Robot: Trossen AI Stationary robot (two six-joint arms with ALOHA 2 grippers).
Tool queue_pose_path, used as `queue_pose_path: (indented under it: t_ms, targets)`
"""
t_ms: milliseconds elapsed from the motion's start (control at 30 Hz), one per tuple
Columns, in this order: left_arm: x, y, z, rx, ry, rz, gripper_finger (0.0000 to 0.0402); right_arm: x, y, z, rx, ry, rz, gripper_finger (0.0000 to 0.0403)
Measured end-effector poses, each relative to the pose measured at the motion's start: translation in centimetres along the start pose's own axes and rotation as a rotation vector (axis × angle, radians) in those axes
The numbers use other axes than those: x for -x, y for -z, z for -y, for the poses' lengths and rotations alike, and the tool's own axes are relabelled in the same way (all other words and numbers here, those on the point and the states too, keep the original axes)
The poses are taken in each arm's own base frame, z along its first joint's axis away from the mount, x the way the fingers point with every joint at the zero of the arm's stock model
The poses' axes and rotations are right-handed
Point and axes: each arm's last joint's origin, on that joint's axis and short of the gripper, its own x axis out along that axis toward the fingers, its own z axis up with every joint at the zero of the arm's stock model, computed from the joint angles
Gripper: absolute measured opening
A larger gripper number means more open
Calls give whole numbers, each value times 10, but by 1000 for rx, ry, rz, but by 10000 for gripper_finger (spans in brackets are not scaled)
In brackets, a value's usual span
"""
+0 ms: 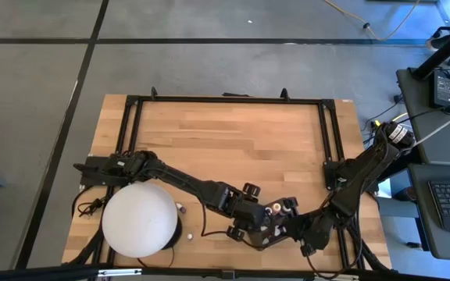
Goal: Pick & Place food coloring
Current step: Put the left small blue food coloring bottle into the bin
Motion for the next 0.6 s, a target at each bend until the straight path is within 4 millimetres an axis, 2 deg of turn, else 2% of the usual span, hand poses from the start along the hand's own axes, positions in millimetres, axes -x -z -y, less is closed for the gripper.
queue_pose_path:
  t_ms: [233,367,533,600]
  targets:
    - [0,12,4,134,100,-123,187,-2,-1,4,0,-14,-15,92]
    - [0,12,5,166,115,-127,189,-1,-2,5,26,-10,-21,92]
    - [3,13,6,198,114,-145,185,8,-16,3,71,27,-51,92]
    - [8,16,6,226,110,-181,185,6,-21,1,106,51,-82,92]
